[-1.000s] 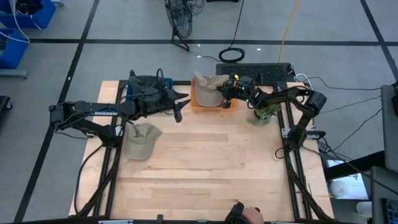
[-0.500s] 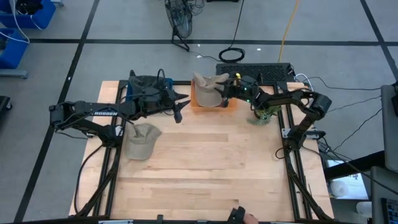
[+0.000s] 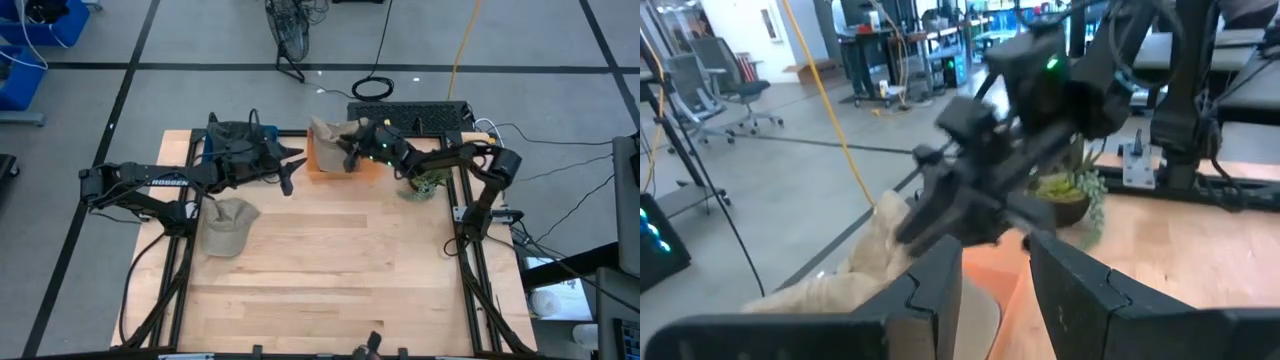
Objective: Pick & Place hat
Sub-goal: Put the right brown cap into the orange bin
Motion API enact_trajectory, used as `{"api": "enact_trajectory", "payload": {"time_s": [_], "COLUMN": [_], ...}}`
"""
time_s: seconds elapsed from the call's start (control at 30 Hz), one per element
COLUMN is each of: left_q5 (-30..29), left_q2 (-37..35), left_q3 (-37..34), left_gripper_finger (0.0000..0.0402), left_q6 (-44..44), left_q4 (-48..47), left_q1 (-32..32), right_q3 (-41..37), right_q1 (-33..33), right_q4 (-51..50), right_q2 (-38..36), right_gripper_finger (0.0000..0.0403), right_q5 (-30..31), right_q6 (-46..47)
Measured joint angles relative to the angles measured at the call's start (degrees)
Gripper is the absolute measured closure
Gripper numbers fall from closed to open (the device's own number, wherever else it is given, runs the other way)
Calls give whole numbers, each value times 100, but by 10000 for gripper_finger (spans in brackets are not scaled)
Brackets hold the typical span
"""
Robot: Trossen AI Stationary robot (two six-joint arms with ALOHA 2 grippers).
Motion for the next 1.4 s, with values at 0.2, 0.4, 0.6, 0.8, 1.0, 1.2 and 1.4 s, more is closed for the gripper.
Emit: {"api": "enact_trajectory", "payload": {"time_s": [0.2, 0.4, 0.6, 0.8, 1.0, 1.2, 1.4], "left_q5": [0, 1, 0, 0, 0, 0, 0], "left_q2": [0, 0, 0, 0, 0, 0, 0], "left_q3": [0, 0, 0, 0, 0, 0, 0], "left_gripper_finger": [277, 277, 277, 277, 277, 277, 277], "left_q6": [-13, -13, -11, -87, -206, -251, -257], "left_q4": [47, -14, -215, -407, -538, -706, -735], "left_q1": [0, 0, 0, 0, 0, -7, -12], "right_q3": [413, 424, 425, 417, 410, 386, 392], "right_q1": [192, 215, 174, -37, -64, -6, -39], "right_q4": [-801, -803, -885, -1479, -1654, -1689, -2330], "right_q2": [640, 1021, 1047, 1040, 987, 523, 338], "right_gripper_finger": [309, 309, 309, 310, 310, 310, 310], "right_q5": [112, 374, 476, 517, 412, 434, 516], "right_q6": [-21, -32, -71, 243, 338, 244, 353]}}
